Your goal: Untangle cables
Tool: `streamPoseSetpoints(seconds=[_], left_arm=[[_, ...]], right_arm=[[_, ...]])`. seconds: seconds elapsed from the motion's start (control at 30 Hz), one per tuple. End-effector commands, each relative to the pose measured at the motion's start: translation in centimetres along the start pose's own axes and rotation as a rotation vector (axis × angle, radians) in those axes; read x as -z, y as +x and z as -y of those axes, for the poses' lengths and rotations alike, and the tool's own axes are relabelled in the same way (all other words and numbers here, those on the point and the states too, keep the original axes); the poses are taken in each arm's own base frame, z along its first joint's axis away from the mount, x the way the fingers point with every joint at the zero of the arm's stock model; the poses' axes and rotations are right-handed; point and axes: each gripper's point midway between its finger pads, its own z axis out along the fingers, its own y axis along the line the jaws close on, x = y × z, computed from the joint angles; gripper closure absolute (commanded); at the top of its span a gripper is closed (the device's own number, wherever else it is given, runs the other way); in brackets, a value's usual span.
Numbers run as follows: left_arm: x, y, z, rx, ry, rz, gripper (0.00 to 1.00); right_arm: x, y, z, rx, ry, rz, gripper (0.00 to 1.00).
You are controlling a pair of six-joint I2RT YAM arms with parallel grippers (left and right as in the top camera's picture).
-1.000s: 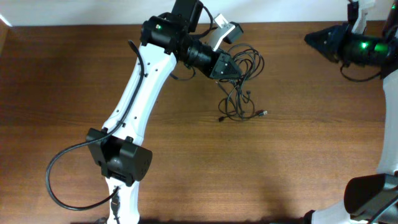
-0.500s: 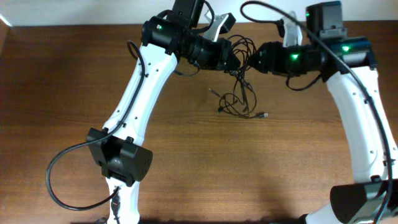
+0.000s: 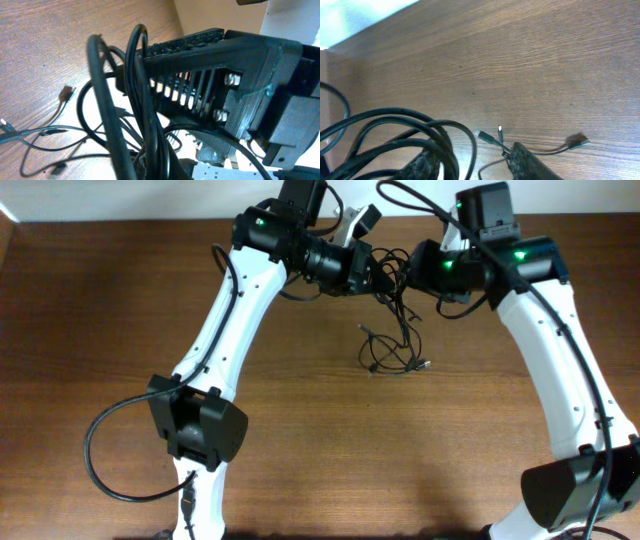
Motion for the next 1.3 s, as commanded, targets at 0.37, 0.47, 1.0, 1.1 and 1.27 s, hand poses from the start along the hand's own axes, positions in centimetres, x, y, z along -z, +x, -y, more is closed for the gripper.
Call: streamPoseSetpoints(seconds=[0.37,0.47,1.0,1.1,1.27], left_arm=[[6.8,0.3,-10.0,0.055,-0.661,0.086,1.00],[8.0,2.8,-11.9,0.089,-0.864,0.005,0.88],[7.5,5.6,-11.9,-0.055,-1.175,-0.149,0.44],[6.8,4.4,-13.8,-0.059,-1.183,-0.107,0.55],[4.6,4.7,-18.3,-0.043,-1.188,-0.114,0.73]], right_arm=[[4.4,-2.1,7.6,0.075,-0.224,-0.071,0.60],[4.1,-1.5,9.6,0.054,-0.106,-0.094,0.56],[4.2,0.0,11.2,0.020,-0.018,-0.153,0.50],[4.2,0.0,11.2,0.020,-0.017,-0.153,0.50],[4.2,0.0,11.3,0.021,-0.010,-0.152,0.50]])
